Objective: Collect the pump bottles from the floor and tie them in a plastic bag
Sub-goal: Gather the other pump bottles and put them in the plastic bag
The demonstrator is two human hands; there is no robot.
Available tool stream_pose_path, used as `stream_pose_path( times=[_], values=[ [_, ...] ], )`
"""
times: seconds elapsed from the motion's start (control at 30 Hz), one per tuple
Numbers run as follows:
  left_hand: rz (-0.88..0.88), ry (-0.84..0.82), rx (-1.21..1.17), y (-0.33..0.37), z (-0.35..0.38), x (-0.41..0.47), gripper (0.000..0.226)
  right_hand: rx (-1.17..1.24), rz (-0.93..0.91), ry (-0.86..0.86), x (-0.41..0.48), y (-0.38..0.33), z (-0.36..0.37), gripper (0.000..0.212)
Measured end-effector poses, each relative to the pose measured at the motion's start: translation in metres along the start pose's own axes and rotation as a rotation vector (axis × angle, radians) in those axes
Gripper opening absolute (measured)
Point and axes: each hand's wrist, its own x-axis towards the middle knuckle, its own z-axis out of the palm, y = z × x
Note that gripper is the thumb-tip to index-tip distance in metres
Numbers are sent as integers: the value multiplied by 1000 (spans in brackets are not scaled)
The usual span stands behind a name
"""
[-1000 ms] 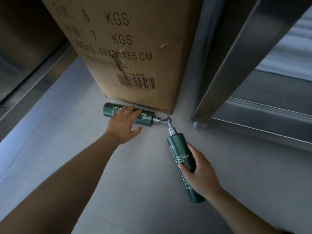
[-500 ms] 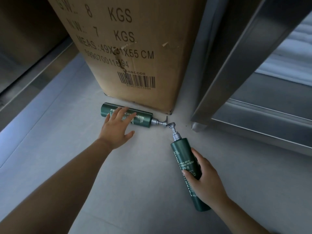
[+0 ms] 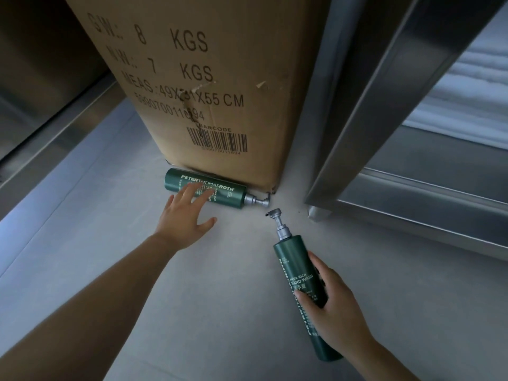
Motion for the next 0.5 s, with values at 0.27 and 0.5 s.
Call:
stream_pose_path(
  times=[0.27,0.5],
  values=[
    [11,-136,55,-10,3,50,73,19,48,43,-2,-4,12,71],
    [-134,-269,-178,-5,18,7,71,49,53,25,-2,-10,16,72]
  ],
)
